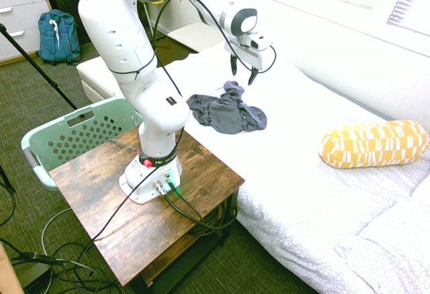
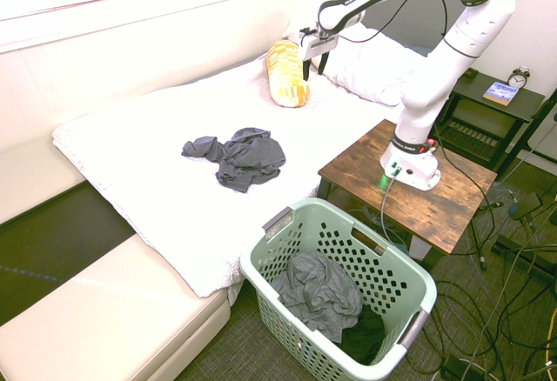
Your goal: Put my clothes in the laundry bag
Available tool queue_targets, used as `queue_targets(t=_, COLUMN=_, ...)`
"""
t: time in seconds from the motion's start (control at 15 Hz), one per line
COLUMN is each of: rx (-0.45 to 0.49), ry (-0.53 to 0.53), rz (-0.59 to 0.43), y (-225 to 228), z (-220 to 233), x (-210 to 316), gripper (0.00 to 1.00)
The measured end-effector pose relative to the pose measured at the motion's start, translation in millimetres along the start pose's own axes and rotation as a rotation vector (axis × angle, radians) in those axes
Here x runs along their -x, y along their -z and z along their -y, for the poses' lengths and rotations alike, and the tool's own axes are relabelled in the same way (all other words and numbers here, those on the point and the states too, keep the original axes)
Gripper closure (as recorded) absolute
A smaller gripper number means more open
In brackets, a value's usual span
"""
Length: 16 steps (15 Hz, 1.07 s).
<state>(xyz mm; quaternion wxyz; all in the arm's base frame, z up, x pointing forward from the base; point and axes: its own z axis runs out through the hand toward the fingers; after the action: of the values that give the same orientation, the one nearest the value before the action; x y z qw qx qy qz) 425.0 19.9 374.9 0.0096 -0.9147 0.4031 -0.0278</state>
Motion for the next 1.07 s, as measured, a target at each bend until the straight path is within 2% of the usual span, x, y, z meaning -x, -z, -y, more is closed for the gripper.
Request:
queue_targets(t=0.27, rx=0.014, ry=0.04, rz=0.011, y=-9, z=17, x=2, gripper=0.0)
queue_targets(t=0.53, rx=0.014, ry=0.106, rz=0.006, y=-44, z=102, x=-11, gripper=0.0)
queue_targets(t=0.8, rx=0.031, ry=0.183, rz=0.016, y=-131, z=170, x=-14, gripper=0.0)
queue_targets(t=1.07, rx=0.092, ry=0.277, rz=0.073, y=-249, z=213, x=8, gripper=0.0)
